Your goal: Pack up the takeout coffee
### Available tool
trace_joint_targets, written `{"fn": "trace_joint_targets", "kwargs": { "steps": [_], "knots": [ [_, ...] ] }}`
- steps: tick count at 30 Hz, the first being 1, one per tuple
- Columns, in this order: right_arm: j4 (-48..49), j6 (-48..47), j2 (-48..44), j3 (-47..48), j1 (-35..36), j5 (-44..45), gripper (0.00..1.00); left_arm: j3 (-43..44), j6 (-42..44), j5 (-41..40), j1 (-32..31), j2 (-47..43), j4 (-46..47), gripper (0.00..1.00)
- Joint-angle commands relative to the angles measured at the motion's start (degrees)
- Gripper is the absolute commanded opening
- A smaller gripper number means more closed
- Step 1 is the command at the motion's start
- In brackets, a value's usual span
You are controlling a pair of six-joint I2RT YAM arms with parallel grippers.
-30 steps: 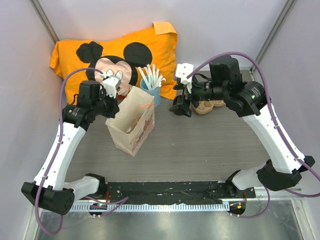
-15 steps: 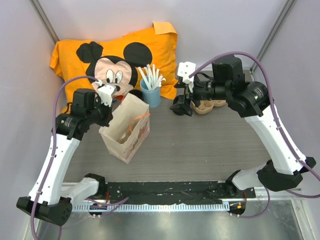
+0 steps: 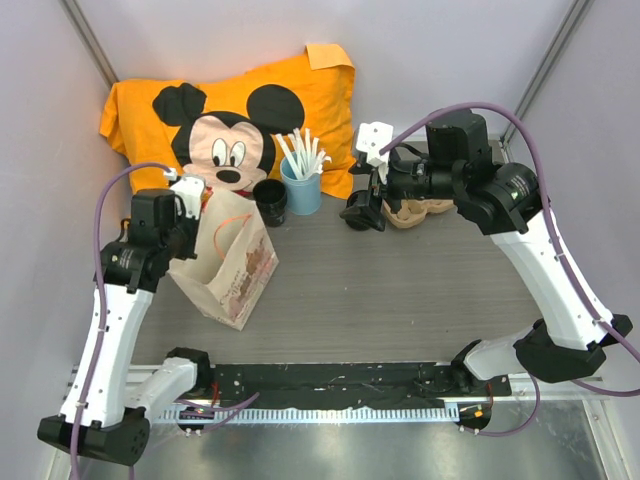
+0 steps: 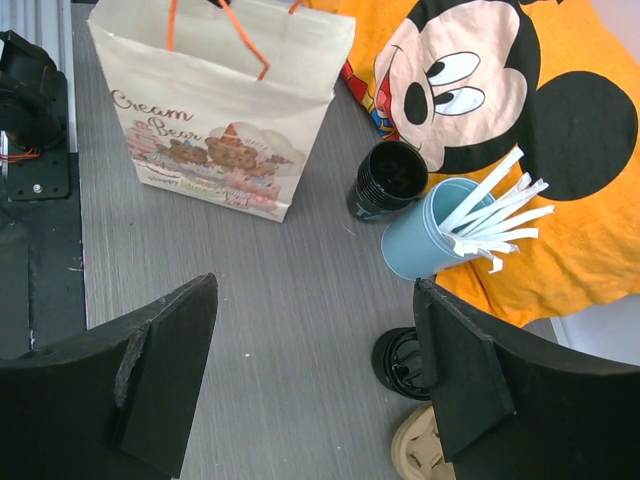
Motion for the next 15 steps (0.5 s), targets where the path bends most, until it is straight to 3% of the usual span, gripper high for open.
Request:
{"fn": "trace_joint_targets", "kwargs": {
  "steps": [1, 7, 15],
  "knots": [
    [2.22, 0.53, -1.02, 1.44, -0.25, 0.36, 0.83, -0.24, 1.32, -4.44, 4.71, 0.32, 1.28, 0.0],
    [2.4, 0.26, -1.63, 0.65, -0.25, 0.53, 0.83, 0.82, 3.08, -3.83, 12.35, 3.13, 5.67, 0.0],
    [2.84, 0.44, -1.81, -0.4, -0.25, 0.53, 0.83, 2.14, 4.13, -1.19, 16.59, 9.1, 12.97, 0.0]
  ]
}}
